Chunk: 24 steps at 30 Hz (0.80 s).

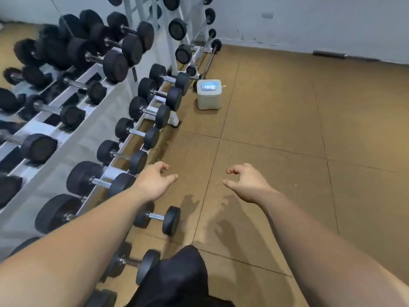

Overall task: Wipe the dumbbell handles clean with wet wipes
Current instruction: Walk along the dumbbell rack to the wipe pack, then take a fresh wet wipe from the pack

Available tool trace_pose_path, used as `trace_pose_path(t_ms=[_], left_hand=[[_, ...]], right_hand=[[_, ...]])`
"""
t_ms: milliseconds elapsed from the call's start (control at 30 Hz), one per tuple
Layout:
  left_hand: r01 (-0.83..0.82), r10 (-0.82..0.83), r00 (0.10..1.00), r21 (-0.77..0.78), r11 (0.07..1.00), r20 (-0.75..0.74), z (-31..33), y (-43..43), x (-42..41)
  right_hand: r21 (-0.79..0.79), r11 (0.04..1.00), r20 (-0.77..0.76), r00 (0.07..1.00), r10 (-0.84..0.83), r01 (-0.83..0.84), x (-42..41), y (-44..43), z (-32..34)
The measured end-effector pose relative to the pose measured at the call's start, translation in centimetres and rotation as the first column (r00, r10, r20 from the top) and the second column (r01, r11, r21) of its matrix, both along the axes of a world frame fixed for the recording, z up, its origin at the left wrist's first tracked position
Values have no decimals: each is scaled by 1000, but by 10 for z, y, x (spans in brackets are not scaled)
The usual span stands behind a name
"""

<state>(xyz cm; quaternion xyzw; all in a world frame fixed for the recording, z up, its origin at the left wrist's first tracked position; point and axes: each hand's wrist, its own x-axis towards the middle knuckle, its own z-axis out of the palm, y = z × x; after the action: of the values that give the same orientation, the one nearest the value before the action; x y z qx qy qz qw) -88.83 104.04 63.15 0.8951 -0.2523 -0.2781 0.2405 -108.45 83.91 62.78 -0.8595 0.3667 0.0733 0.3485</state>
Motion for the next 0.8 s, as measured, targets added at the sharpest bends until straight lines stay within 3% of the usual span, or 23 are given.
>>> trace_pose_path(t_ms=[233, 533, 800], left_hand=[[20, -24, 995, -43, 999, -98, -28, -171, 133], [31, -36, 997, -63, 998, -72, 17, -377, 312], [-13, 11, 997, -26, 1000, -80, -13, -563, 440]], right_hand=[[-86, 996, 8, 999, -34, 35, 138, -163, 8], [-19, 993, 19, 993, -118, 119, 301, -354, 33], [6, 997, 37, 996, -83, 83, 437, -567, -1]])
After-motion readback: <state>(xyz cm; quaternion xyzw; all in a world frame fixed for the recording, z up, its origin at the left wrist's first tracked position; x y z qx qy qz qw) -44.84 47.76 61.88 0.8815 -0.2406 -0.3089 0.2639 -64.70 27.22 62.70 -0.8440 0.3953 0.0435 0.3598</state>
